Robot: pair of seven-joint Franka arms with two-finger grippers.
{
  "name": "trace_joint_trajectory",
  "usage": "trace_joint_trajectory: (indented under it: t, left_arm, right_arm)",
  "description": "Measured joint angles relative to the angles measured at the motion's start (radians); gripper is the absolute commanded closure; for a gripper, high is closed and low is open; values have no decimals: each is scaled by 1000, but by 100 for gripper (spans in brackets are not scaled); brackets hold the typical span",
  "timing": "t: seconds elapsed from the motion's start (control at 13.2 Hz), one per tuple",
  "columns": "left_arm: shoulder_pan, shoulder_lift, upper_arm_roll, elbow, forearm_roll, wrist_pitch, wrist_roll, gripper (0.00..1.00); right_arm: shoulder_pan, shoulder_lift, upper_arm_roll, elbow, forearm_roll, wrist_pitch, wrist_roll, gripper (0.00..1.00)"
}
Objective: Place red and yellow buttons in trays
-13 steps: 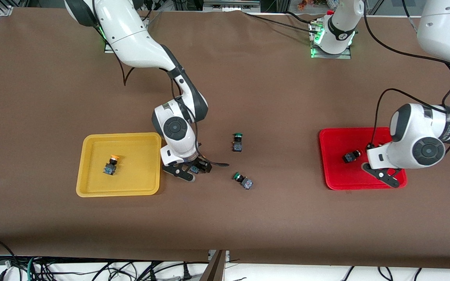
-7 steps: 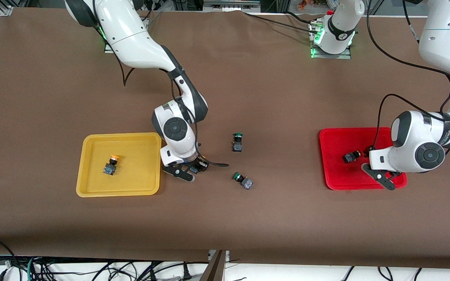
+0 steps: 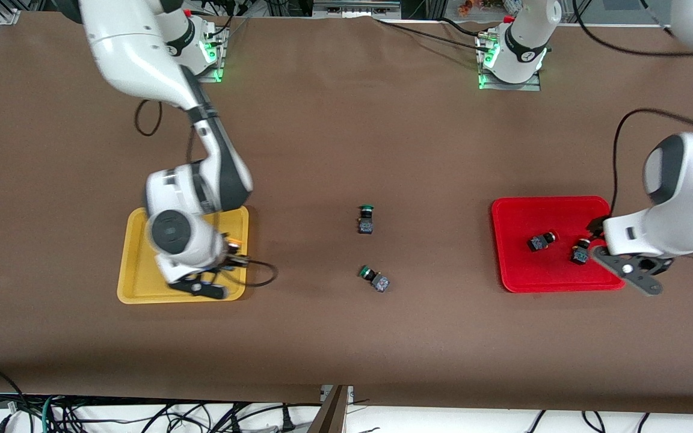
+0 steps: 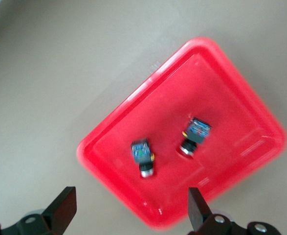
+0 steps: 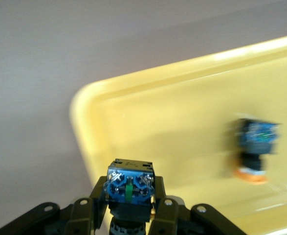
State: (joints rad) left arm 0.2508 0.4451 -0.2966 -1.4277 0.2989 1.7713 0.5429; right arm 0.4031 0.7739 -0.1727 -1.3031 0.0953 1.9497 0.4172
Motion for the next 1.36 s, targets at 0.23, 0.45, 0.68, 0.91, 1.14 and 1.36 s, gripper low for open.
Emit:
trace_joint_trajectory:
  t: [0.23, 0.45, 0.68, 0.91, 1.14, 1.36]
  left_arm:
    - [0, -56, -34, 168, -62, -171, -231, 0]
    - [6, -85, -25, 205, -120, -206, -430, 0]
    - [22, -89, -18, 205, -150, -263, -536, 0]
    - [54, -119, -18, 190, -176, -269, -575, 0]
    - [68, -143, -18, 175, -185, -264, -575, 0]
    - [-15, -227, 47, 44, -202, -161, -586, 0]
  right_arm:
    - [-74, 17, 3, -66, 0, -10, -85, 100]
    - [-62, 41, 19, -107, 0, -7, -85, 0]
    - [-52, 35, 20, -96, -1, -5, -86, 0]
    - [-56, -42, -3, -38, -6, -102, -116, 0]
    - [-66, -188, -71, -2, -7, -282, -273, 0]
    - [-78, -342, -101, 10, -7, -450, -320, 0]
